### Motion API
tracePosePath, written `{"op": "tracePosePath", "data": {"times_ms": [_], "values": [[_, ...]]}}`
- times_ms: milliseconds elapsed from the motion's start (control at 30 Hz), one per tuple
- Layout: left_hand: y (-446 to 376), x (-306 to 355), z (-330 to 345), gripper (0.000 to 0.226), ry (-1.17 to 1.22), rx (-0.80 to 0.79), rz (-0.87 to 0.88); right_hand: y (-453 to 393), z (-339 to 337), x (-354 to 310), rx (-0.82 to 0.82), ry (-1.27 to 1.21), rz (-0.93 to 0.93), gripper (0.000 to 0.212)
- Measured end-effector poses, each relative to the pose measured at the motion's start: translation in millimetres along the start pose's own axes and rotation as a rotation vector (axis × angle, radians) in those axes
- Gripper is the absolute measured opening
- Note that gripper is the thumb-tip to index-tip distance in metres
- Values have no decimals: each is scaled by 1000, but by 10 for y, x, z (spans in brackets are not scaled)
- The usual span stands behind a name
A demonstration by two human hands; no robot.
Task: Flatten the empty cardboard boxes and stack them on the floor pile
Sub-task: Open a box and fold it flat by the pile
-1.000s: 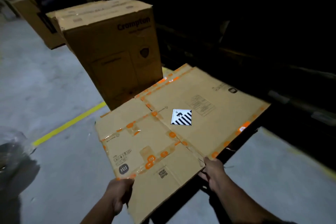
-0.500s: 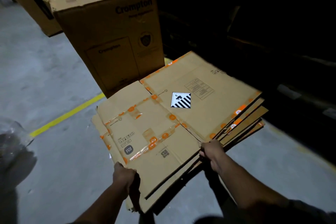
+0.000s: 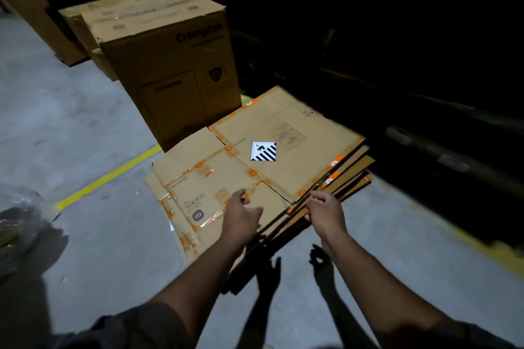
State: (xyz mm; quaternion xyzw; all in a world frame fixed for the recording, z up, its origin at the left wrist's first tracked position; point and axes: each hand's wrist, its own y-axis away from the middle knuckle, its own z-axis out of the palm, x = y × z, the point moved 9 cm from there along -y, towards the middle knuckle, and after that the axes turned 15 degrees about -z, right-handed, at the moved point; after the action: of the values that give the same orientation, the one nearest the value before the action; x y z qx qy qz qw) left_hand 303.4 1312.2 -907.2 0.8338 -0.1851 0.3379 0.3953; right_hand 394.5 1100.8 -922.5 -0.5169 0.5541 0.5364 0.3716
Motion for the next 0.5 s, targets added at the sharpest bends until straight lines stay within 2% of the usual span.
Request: {"op": "tracePosePath", "data": {"times_ms": [133, 500], "values": [[839, 630, 256, 66, -85, -78, 225, 502, -598, -534, 93, 20, -141, 23], [3372, 1354, 1313, 62, -68, -360, 524, 2175, -2704, -1419, 348, 84, -362, 18]]}}
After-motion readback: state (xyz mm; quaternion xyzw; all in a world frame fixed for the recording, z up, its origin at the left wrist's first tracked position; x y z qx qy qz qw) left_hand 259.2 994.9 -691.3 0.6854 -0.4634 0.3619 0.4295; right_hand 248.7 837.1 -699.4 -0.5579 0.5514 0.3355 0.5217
